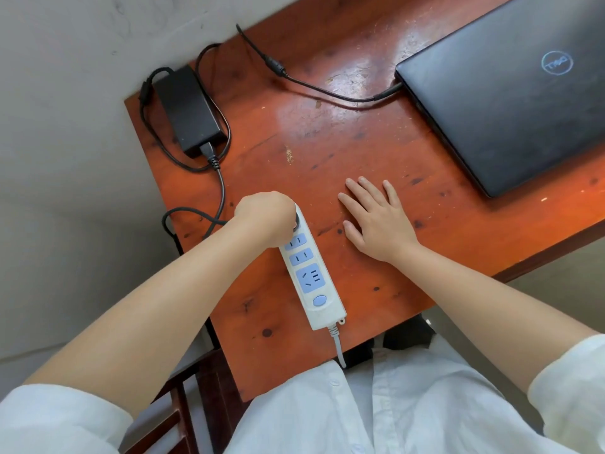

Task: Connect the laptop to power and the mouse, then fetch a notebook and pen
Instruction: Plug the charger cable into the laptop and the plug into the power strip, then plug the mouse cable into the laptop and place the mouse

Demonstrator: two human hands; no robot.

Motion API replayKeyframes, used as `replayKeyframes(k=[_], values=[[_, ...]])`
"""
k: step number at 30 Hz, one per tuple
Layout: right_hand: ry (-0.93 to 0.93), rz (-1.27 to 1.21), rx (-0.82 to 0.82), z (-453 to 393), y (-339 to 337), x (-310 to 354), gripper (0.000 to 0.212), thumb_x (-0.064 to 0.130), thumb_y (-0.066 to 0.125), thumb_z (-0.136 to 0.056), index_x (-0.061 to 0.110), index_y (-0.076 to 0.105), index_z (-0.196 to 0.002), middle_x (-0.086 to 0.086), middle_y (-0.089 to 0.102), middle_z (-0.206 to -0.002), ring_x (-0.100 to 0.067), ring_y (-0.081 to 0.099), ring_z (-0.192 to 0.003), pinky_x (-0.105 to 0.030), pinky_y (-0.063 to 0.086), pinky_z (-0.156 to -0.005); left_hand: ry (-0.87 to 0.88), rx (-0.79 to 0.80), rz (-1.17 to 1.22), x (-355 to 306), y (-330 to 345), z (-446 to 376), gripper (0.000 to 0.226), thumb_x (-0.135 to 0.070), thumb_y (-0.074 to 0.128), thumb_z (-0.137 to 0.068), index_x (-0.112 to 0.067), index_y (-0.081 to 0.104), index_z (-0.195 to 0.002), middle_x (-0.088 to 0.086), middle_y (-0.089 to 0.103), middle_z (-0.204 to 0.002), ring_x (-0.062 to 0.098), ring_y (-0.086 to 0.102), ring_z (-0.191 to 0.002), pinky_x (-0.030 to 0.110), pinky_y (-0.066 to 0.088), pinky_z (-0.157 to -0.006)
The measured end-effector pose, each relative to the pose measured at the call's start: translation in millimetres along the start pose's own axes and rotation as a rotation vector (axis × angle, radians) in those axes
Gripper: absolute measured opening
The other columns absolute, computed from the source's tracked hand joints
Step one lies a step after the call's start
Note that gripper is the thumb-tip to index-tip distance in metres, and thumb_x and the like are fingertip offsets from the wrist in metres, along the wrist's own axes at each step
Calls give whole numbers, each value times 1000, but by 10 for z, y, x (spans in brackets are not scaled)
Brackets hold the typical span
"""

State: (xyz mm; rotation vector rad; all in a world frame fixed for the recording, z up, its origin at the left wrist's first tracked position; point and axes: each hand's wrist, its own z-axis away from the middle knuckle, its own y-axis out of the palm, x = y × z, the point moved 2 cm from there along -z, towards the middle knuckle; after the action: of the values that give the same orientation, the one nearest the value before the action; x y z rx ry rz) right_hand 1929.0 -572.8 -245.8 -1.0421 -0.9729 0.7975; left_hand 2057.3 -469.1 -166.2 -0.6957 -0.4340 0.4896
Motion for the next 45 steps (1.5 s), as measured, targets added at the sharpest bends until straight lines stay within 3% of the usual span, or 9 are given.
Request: replayKeyframes(k=[6,12,17,21,25,31,37,41,45], values=[[-13,21,-27,5,-2,8,55,37,32,-82,11,60,-122,-14,57,-135,-33,52,-127,-59,36,-103,-9,-16,-72,-32,55,22,39,-13,43,-97,-14,39,-58,-2,38,-60,20,47,-61,28,38,-61],[-25,-33,22,39,-33,16,60,39,24,-86,12,51,-132,-11,43,-147,-30,35,-139,-54,22,-114,-46,-105,-142,-110,76,142,22,-5,45,-95,-9,54,-115,5,65,-112,27,55,-84,28,35,-62],[-74,-232,-9,152,-232,-167,42,15,47,-94,8,46,-135,-9,35,-151,-24,24,-144,-42,12,-120,-84,-341,-212,-253,91,280,18,-15,49,-94,-11,55,-110,7,55,-114,26,50,-107,38,38,-95],[-75,-298,-230,422,-695,-663,36,8,53,-79,-4,65,-111,-24,64,-120,-40,58,-117,-52,44,-100,7,-671,-194,-682,-229,277,29,-17,85,-45,-12,63,-63,7,65,-72,26,61,-68,26,47,-54],[44,-272,-415,757,-1274,-1476,36,13,48,-75,-6,71,-96,-26,73,-102,-38,71,-93,-49,56,-80,149,-774,-137,-1593,-699,215,37,-19,85,-37,-8,70,-69,13,75,-87,29,71,-81,26,56,-59],[200,-200,-527,1342,-2056,-2747,35,6,54,-82,-5,64,-113,-25,63,-123,-36,59,-117,-44,46,-100,238,-877,-70,-3073,-1470,232,44,-31,89,-34,-11,72,-69,8,76,-82,24,74,-77,21,55,-56],[207,-43,-554,1579,-2609,-3597,36,16,49,-82,-2,65,-109,-21,66,-117,-37,60,-112,-45,47,-93,194,-931,-10,-3880,-2168,188,42,-37,89,-39,-14,71,-69,3,73,-74,22,72,-73,22,54,-54],[271,85,-470,1392,-2946,-4104,37,22,47,-92,4,56,-123,-13,54,-134,-28,45,-127,-39,35,-103,164,-940,68,-4162,-2667,36,42,-31,55,-91,-6,52,-124,12,53,-132,28,46,-128,36,41,-100],[272,116,-459,1056,-3262,-4603,39,24,45,-93,6,52,-127,-12,51,-136,-27,43,-128,-37,35,-103,122,-1014,128,-4338,-3168,-303,41,-25,62,-87,-1,56,-121,16,56,-129,30,49,-125,39,45,-96]])
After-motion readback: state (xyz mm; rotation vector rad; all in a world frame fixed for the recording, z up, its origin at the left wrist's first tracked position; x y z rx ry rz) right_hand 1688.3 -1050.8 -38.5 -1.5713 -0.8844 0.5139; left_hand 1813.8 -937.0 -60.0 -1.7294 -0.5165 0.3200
